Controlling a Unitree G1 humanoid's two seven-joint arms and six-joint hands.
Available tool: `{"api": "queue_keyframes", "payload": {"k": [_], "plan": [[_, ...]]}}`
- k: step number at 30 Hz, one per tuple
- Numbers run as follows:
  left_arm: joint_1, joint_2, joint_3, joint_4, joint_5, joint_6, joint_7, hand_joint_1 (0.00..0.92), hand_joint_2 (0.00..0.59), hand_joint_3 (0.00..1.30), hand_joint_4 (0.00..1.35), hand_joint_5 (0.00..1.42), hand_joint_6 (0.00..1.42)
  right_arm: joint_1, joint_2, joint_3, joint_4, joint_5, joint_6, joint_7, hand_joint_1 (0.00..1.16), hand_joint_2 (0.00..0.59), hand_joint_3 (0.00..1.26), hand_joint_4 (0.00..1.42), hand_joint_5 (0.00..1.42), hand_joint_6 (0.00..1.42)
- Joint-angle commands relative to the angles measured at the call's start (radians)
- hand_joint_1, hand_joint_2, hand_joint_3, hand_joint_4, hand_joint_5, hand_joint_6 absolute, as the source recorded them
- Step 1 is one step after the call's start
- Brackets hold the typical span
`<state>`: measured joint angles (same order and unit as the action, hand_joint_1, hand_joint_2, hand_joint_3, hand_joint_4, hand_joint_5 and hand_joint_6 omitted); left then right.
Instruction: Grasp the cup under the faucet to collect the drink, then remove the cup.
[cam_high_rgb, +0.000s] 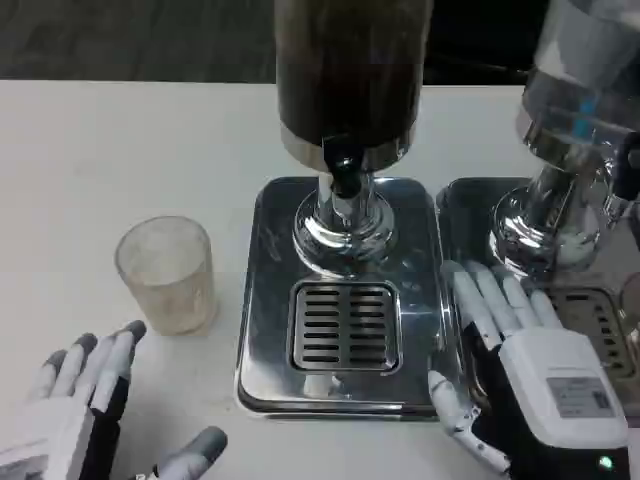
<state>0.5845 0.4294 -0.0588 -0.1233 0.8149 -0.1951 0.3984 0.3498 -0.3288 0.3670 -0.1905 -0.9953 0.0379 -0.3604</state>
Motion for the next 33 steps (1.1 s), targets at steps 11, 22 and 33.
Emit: {"api": "queue_keyframes", "payload": {"k": [11,22,33], "plan": [[-0.003,-0.002,0.003,0.003,-0.014,0.000,-0.006,0.000,0.141,0.00,0.00,0.00,0.00,-0.006,0.007,-0.006,0.011,0.016,0.000,0.011,0.07,0.534,0.00,0.00,0.00,0.00],[-0.022,0.026,0.088,0.042,-0.091,-0.120,0.085,0.000,0.111,0.00,0.00,0.00,0.00,-0.001,0.030,0.002,0.005,-0.002,0.017,0.002,0.07,0.534,0.01,0.00,0.00,0.00],[-0.112,0.038,0.207,0.135,-0.226,-0.253,0.090,0.000,0.084,0.00,0.00,0.00,0.00,0.042,0.098,0.035,-0.023,-0.054,0.076,-0.009,0.10,0.542,0.03,0.00,0.00,0.00]]}}
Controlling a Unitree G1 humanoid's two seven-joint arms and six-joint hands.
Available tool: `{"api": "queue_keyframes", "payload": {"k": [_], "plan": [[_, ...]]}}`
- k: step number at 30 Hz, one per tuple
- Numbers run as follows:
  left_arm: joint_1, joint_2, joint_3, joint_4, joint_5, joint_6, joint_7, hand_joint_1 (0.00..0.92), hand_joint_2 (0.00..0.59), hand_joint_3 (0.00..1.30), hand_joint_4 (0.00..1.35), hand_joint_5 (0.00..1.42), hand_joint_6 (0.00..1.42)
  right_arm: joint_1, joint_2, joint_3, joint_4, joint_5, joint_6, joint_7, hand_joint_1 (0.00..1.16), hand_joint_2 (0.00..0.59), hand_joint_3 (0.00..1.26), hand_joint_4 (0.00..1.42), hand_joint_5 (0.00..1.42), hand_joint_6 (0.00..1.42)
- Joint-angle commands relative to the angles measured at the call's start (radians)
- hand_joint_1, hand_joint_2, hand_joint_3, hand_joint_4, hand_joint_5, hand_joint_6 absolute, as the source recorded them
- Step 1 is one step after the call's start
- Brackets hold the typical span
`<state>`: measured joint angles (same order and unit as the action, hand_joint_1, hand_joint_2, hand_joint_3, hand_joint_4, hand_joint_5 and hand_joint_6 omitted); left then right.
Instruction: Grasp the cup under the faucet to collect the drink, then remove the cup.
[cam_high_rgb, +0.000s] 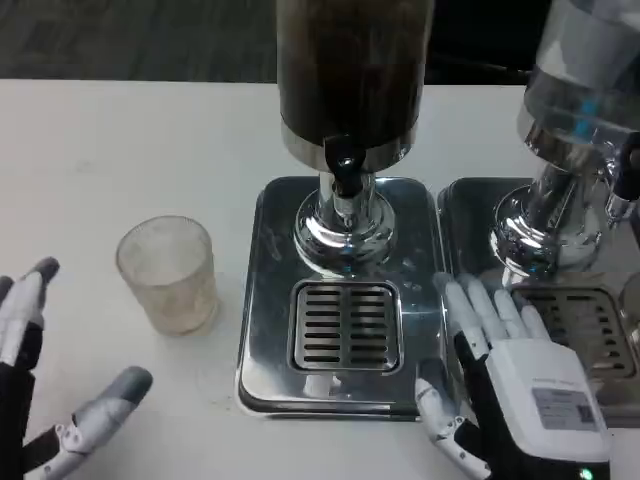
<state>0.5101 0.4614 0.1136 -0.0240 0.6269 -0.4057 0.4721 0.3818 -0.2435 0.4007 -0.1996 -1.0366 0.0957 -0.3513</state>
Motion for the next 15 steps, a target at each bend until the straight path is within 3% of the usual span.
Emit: {"api": "queue_keyframes", "payload": {"k": [1,6,15], "plan": [[-0.051,0.005,0.042,0.048,-0.048,-0.046,0.016,0.000,0.082,0.00,0.00,0.00,0.00,0.011,0.017,0.002,-0.014,-0.012,0.022,-0.020,0.10,0.543,0.03,0.00,0.00,0.00],[-0.148,0.002,0.052,0.164,-0.120,-0.041,-0.037,0.000,0.057,0.00,0.00,0.00,0.00,0.011,0.022,0.001,-0.014,-0.007,0.029,-0.017,0.10,0.544,0.02,0.00,0.00,0.00],[-0.331,0.016,-0.001,0.421,-0.221,-0.079,-0.167,0.000,0.023,0.00,0.00,0.00,0.00,0.004,0.021,-0.005,-0.018,0.003,0.031,-0.002,0.11,0.544,0.02,0.00,0.00,0.01]]}}
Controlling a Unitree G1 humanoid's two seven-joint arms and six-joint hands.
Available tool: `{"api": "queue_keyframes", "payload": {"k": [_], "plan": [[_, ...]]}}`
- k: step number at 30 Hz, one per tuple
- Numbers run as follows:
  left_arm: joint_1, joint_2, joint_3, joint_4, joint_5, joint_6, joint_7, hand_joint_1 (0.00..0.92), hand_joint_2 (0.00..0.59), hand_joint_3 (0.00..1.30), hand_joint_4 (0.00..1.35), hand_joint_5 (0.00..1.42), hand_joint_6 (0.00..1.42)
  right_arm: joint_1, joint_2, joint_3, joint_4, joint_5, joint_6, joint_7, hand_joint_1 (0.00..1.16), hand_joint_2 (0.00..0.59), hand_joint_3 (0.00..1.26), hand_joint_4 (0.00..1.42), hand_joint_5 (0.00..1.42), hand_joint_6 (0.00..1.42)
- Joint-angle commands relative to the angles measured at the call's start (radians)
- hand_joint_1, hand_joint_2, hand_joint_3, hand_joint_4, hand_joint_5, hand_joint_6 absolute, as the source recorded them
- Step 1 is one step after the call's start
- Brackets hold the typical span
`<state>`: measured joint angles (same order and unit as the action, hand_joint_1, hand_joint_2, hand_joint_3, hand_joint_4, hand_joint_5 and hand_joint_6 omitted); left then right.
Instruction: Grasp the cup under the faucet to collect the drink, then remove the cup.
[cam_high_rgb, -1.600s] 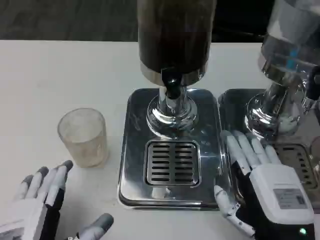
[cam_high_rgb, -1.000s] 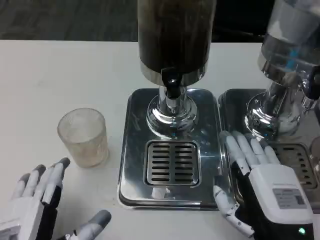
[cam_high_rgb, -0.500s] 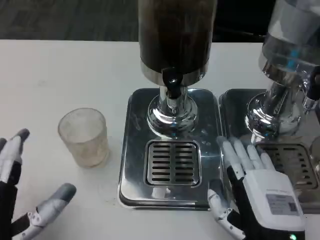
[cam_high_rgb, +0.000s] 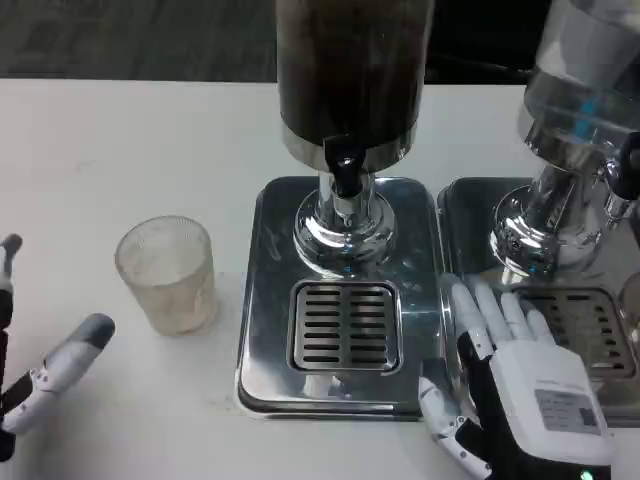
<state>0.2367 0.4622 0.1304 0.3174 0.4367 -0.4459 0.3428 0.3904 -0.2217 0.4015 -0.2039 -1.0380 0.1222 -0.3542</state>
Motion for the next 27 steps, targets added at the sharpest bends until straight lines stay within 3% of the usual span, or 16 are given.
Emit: {"api": "queue_keyframes", "payload": {"k": [1,7,19,23,27], "plan": [[-0.076,0.017,-0.022,0.111,-0.042,-0.053,-0.049,0.000,0.011,0.00,0.00,0.00,0.00,-0.004,0.001,-0.005,-0.014,0.005,0.005,0.001,0.11,0.544,0.02,0.00,0.00,0.02],[-0.213,0.010,-0.045,0.318,-0.099,-0.137,-0.093,0.000,0.000,0.00,0.00,0.00,0.00,0.001,0.006,-0.004,-0.015,0.004,0.010,0.000,0.12,0.544,0.02,0.00,0.00,0.03],[-0.355,-0.021,-0.134,0.519,-0.033,-0.175,-0.011,0.001,0.000,0.00,0.00,0.00,0.00,0.022,0.025,0.005,-0.017,0.010,0.021,0.002,0.12,0.541,0.03,0.00,0.00,0.08],[-0.399,-0.025,-0.163,0.562,-0.018,-0.188,0.013,0.131,0.011,0.00,0.00,0.00,0.00,0.026,0.033,0.009,-0.015,0.011,0.028,0.002,0.12,0.539,0.03,0.00,0.00,0.10],[-0.438,-0.033,-0.173,0.619,-0.030,-0.207,0.028,0.171,0.017,0.00,0.00,0.00,0.00,0.024,0.037,0.012,-0.010,0.014,0.029,0.005,0.13,0.539,0.03,0.00,0.00,0.11]]}}
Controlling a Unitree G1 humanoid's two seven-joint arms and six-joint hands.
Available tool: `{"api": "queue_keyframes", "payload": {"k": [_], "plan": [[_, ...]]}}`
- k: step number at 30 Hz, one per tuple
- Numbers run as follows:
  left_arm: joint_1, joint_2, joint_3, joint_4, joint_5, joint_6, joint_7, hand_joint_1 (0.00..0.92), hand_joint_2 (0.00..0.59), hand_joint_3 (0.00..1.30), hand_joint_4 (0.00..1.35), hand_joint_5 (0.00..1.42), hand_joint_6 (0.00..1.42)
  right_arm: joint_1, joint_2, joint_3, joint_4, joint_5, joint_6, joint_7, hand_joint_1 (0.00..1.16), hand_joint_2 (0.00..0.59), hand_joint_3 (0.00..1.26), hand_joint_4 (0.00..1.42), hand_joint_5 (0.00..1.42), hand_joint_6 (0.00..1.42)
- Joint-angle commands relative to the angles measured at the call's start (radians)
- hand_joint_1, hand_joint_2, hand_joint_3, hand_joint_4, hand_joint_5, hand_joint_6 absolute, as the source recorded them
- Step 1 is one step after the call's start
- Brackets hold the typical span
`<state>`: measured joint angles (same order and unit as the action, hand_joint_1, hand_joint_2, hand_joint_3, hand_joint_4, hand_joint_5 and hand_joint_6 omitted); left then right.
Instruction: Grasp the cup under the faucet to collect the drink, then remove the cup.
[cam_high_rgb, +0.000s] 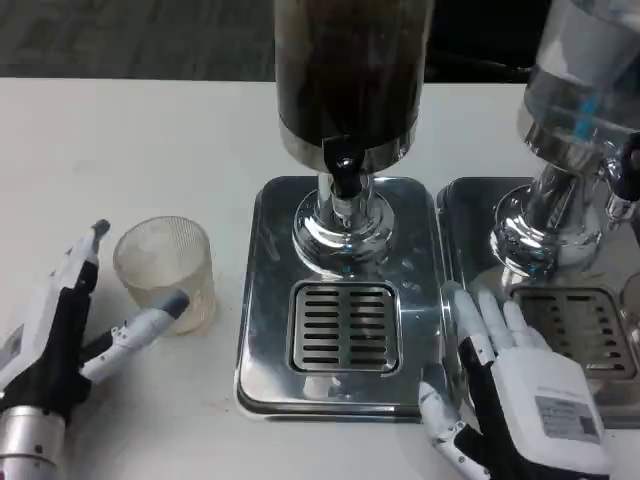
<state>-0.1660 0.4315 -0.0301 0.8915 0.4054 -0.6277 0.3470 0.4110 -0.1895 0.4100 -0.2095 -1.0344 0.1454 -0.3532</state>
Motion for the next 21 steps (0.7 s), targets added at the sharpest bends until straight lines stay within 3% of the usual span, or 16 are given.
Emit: {"api": "queue_keyframes", "payload": {"k": [1,21], "plan": [[-0.048,-0.005,-0.014,0.062,-0.002,-0.029,0.024,0.173,0.017,0.00,0.00,0.00,0.00,0.002,0.005,0.004,-0.003,0.012,0.006,0.006,0.13,0.539,0.03,0.00,0.00,0.11],[-0.154,-0.037,-0.052,0.199,-0.011,-0.110,0.028,0.260,0.031,0.00,0.00,0.02,0.00,0.017,0.023,0.006,-0.017,0.008,0.020,0.014,0.12,0.528,0.06,0.00,0.01,0.18]]}}
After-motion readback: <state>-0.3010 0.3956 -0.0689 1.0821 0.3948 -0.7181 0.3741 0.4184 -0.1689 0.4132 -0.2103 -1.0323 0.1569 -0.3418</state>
